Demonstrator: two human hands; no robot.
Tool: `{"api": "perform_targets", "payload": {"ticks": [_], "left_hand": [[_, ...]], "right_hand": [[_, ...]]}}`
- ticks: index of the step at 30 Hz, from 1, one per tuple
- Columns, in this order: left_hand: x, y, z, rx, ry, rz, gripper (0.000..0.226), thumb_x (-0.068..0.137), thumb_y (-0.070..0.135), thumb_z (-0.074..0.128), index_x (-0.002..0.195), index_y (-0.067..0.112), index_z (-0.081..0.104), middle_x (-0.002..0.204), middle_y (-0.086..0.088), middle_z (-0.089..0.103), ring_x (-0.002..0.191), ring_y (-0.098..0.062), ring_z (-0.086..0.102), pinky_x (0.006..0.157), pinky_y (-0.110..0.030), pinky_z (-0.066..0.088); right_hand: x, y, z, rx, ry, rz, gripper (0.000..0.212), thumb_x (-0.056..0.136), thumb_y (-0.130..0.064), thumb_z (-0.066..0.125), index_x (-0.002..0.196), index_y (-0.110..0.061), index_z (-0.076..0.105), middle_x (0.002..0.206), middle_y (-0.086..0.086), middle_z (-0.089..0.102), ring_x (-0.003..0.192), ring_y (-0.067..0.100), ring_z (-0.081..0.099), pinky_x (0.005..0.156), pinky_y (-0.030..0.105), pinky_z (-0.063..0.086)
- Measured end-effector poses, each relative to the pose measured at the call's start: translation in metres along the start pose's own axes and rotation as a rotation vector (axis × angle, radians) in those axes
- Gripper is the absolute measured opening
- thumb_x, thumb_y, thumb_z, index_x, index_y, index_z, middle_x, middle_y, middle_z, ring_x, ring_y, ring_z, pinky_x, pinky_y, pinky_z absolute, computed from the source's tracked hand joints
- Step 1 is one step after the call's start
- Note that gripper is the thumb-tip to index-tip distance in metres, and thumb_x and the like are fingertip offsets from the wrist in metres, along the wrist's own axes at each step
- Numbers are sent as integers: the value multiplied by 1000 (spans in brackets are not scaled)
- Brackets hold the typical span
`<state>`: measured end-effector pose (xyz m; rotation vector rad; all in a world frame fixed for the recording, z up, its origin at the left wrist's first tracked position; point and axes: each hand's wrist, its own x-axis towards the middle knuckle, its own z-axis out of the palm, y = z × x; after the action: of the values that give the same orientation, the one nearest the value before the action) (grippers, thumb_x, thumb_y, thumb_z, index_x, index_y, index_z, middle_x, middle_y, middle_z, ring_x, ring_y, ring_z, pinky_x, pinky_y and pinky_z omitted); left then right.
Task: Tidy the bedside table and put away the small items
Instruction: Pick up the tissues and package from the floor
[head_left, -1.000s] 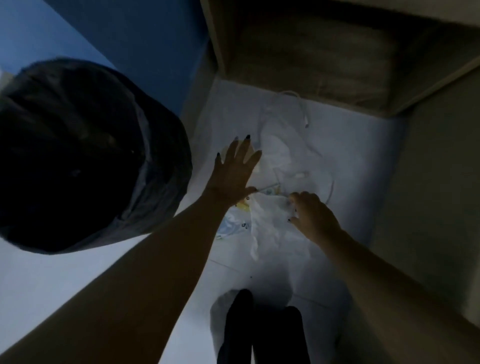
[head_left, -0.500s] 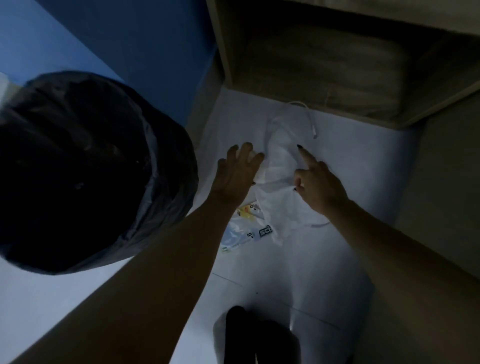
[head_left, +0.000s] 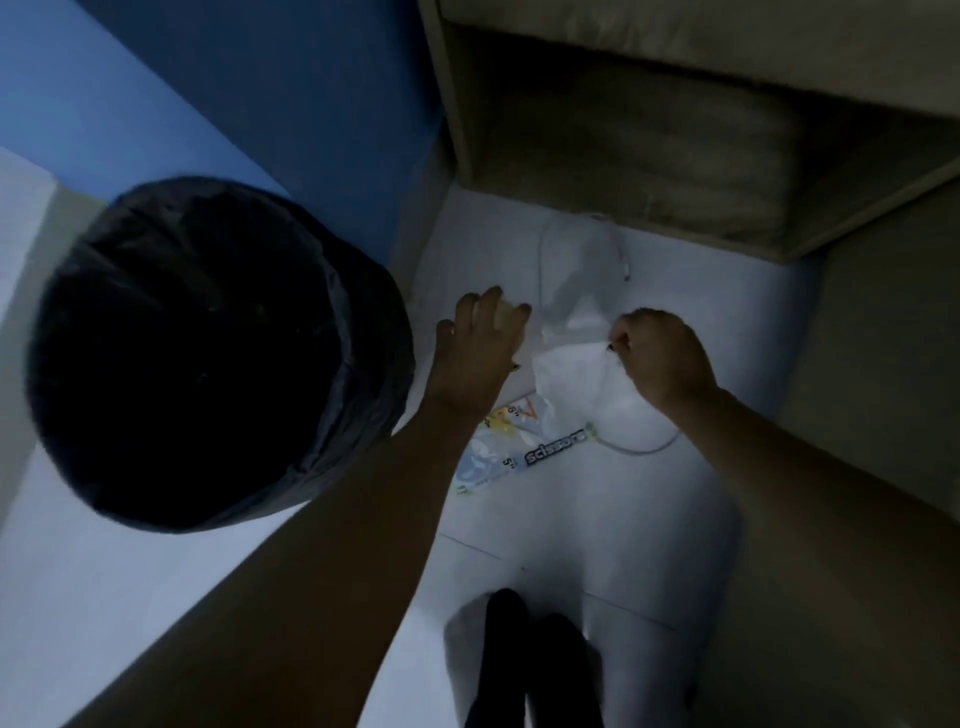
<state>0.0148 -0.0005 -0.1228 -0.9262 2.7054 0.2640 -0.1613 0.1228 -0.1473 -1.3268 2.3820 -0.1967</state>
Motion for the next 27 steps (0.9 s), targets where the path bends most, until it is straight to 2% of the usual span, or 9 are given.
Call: {"api": "perform_targets", "payload": {"ticks": [5,7,11,13,16,20,23,25,27], "left_hand": [[-34,22,-118,-2,2,37,92,41,46,90,121,20,52,119,-10,63,100,-30,64,68,-40,57],[-51,32,-180,-51,17,45,91,38,49,90,118,21,57,117,-7,64,98,-27,65,65,-36,56],[-79,47,-278,-94,31,74,97,34,51,90,118,24,51,116,-3,65,98,-24,66,62,-34,56],[-81,50,-316,-112,41,87,99,34,50,92,119,22,49,115,-4,65,98,-25,66,63,-35,57],[-59,54,-385,-107,112,110,97,33,45,93,117,21,51,112,-5,67,95,-24,68,62,-34,58],[14,66,-462,-125,269,136,80,47,37,90,119,13,62,121,-12,64,102,-33,65,66,-43,59],[79,81,-509,-134,372,144,72,60,31,85,122,8,57,124,-16,59,106,-37,61,70,-44,58],[124,90,-530,-177,454,141,64,68,24,79,122,3,51,124,-21,56,108,-40,57,79,-46,55],[158,95,-545,-286,523,94,61,75,20,73,127,3,47,127,-21,51,114,-39,50,89,-48,49]], "right_hand": [[-45,-23,-124,1,-18,76,8,83,-9,65,80,-6,71,81,17,69,78,35,62,65,36,52],[-68,-35,-182,10,-22,109,6,77,-8,69,71,-8,69,73,16,68,71,34,64,60,34,51],[-103,-55,-287,15,-91,174,18,61,-9,82,58,-13,65,56,6,65,52,26,64,47,25,48],[-107,-68,-336,48,-74,209,5,76,-14,73,73,-12,70,73,8,71,71,28,68,61,30,51],[-93,-73,-412,74,-42,264,16,91,-23,56,96,-17,70,99,3,70,95,23,66,76,29,47],[-43,-59,-503,70,122,249,16,91,-26,53,94,-20,67,100,5,69,94,28,65,70,29,43],[4,-43,-560,49,265,211,16,90,-21,53,87,-16,68,89,11,69,78,31,64,60,24,35],[40,-31,-587,60,343,188,17,90,-18,52,87,-13,68,84,11,68,66,25,57,54,22,33],[71,-21,-603,97,403,174,17,90,-17,52,88,-12,68,85,11,69,70,27,61,58,23,37]]}}
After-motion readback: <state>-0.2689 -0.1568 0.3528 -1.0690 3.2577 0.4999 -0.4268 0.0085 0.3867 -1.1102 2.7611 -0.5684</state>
